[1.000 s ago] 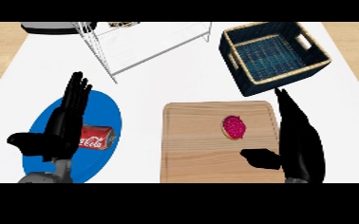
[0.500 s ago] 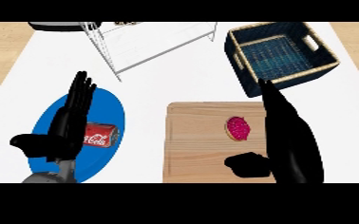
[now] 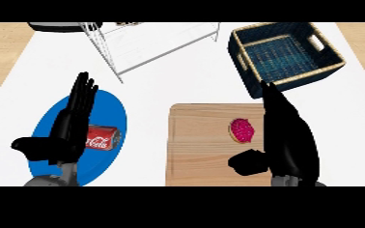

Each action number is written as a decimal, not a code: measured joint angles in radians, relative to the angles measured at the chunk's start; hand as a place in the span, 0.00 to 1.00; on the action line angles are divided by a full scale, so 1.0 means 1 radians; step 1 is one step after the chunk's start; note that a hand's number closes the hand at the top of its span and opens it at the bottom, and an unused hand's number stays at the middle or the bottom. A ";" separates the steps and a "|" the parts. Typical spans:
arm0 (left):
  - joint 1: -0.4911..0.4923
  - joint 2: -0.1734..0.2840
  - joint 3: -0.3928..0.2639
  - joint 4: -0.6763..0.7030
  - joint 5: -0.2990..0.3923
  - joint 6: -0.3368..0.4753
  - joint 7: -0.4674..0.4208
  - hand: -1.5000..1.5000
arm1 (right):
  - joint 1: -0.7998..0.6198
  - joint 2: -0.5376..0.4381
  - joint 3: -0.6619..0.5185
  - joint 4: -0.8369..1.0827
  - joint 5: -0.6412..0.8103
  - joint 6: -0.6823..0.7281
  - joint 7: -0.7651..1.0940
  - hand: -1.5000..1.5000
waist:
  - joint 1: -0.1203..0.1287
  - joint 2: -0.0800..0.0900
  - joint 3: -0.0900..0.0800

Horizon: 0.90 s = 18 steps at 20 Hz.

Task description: Pick the cupcake from the cutting board and place it in the basket

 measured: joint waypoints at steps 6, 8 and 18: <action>0.008 0.001 0.013 0.002 0.005 -0.023 -0.005 0.50 | 0.024 0.056 0.005 0.008 0.040 0.034 -0.022 0.00 | 0.001 0.001 0.001; 0.011 -0.006 0.008 -0.003 -0.005 -0.019 -0.002 0.50 | 0.032 0.064 0.015 0.025 0.056 0.033 -0.033 0.00 | 0.002 0.002 0.002; 0.005 -0.019 0.019 -0.032 -0.022 -0.024 0.033 0.50 | 0.049 0.077 0.013 0.132 0.129 -0.008 -0.074 0.00 | 0.004 0.003 0.003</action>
